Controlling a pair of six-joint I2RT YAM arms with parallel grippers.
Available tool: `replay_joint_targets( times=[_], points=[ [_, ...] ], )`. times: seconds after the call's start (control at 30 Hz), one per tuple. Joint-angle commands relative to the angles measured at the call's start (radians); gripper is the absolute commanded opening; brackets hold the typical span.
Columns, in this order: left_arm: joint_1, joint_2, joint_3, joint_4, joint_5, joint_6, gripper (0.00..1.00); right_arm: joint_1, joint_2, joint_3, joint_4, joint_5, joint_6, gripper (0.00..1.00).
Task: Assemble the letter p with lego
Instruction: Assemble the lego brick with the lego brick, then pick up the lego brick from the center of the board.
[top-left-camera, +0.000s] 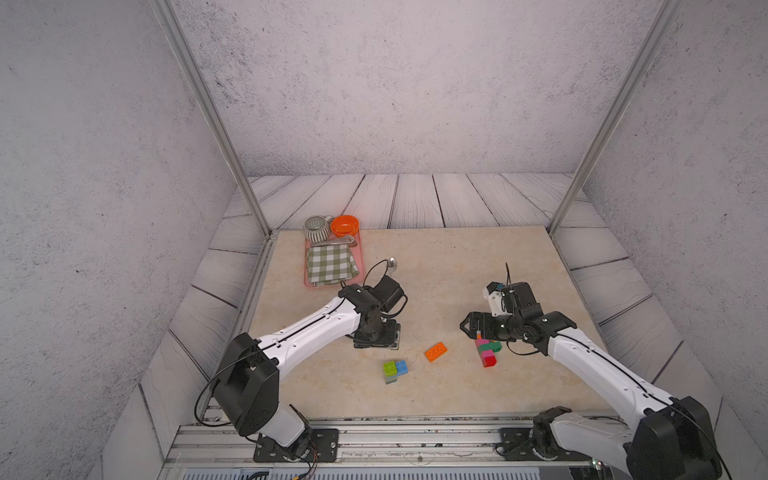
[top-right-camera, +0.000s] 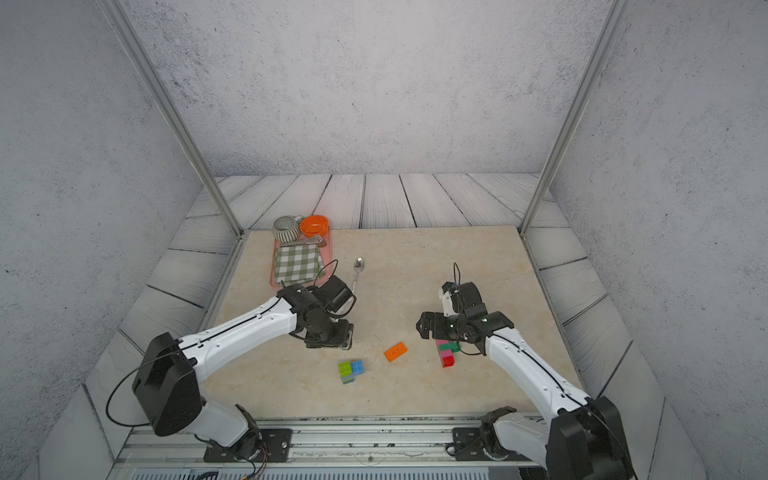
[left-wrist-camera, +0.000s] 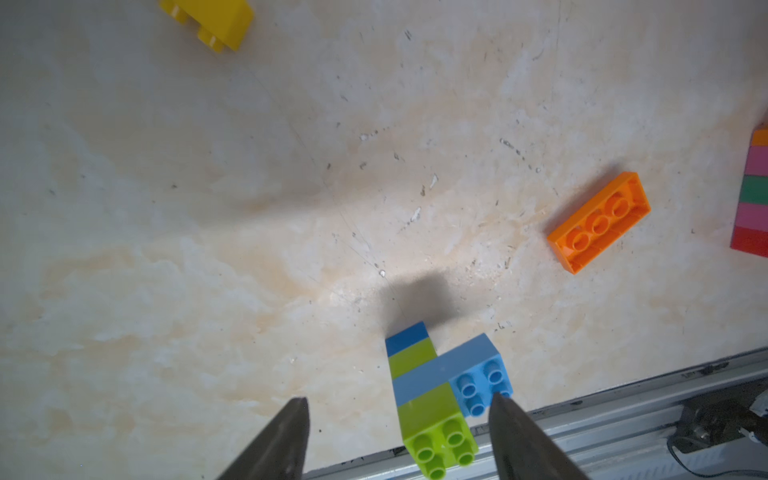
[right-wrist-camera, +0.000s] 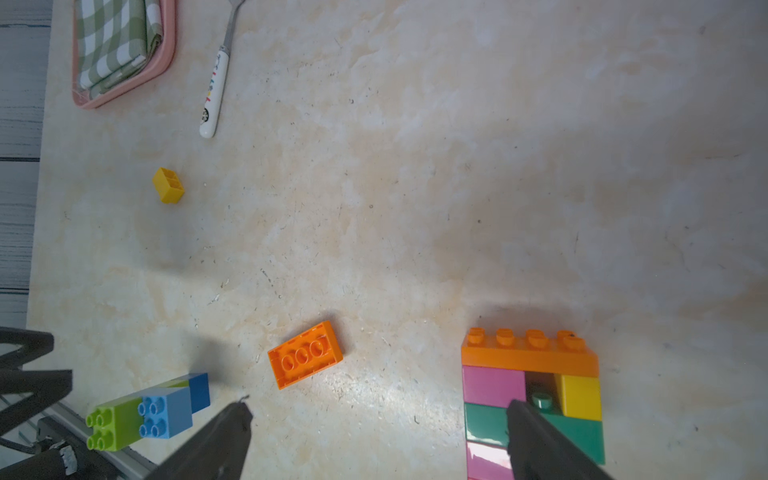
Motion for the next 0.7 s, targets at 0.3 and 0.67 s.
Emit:
replay_joint_targets(
  times=[0.3,0.67],
  points=[
    [0.262,0.111,-0.032,0.443,0.004,0.230,0.77,0.000,0.052,0.038,0.042,-0.118,-0.003,0.94],
    [0.351,0.351,0.097,0.448,0.216,0.330,0.73,0.000,0.067,0.043,0.033,-0.135,-0.017,0.87]
  ],
)
